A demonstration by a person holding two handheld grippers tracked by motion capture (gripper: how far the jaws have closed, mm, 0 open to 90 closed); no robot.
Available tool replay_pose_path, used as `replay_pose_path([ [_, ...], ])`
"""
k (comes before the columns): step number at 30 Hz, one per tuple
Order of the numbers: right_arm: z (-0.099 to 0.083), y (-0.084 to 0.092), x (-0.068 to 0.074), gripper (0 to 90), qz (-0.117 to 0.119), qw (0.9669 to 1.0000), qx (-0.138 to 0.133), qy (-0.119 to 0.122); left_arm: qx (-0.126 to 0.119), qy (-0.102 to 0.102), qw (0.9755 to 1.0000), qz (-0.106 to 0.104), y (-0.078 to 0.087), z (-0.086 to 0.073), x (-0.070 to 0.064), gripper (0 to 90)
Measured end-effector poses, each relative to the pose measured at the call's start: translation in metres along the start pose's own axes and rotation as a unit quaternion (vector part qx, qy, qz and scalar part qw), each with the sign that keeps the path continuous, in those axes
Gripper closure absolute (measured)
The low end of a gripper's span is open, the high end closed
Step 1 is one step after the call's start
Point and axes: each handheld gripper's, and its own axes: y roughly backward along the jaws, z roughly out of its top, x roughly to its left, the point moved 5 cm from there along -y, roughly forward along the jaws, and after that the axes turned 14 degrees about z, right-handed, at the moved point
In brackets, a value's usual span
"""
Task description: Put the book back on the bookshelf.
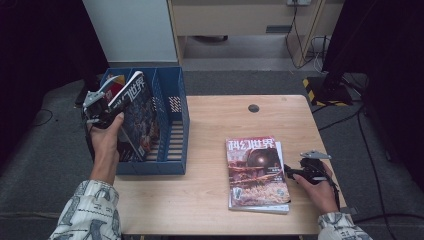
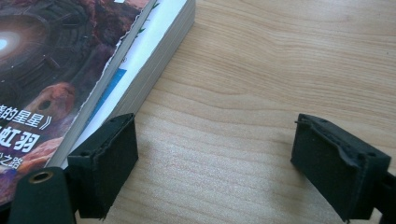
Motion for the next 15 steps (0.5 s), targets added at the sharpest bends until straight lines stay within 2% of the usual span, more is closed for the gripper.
replay_pose_path([
  [6,0.0000,-0.0001,0.0002,14.3,0.001,1.0000,0.000,-0.002,-0.005,0.003,1.0000,0.000,-0.0060,0.0016,-0.0036,81.9],
  [8,0.0000,-0.0001,0.0002,14.4,0.001,1.0000,0.000,-0.002,-0.005,-0.002,1.0000,0.002,-0.0077,0.0007,-0.0048,81.9],
  [15,0.0001,-0.0001,0.0002,14.4,0.001,1.0000,0.000,-0.002,-0.005,0.001,1.0000,0.006,-0.0091,-0.0018,-0.0002,81.8],
])
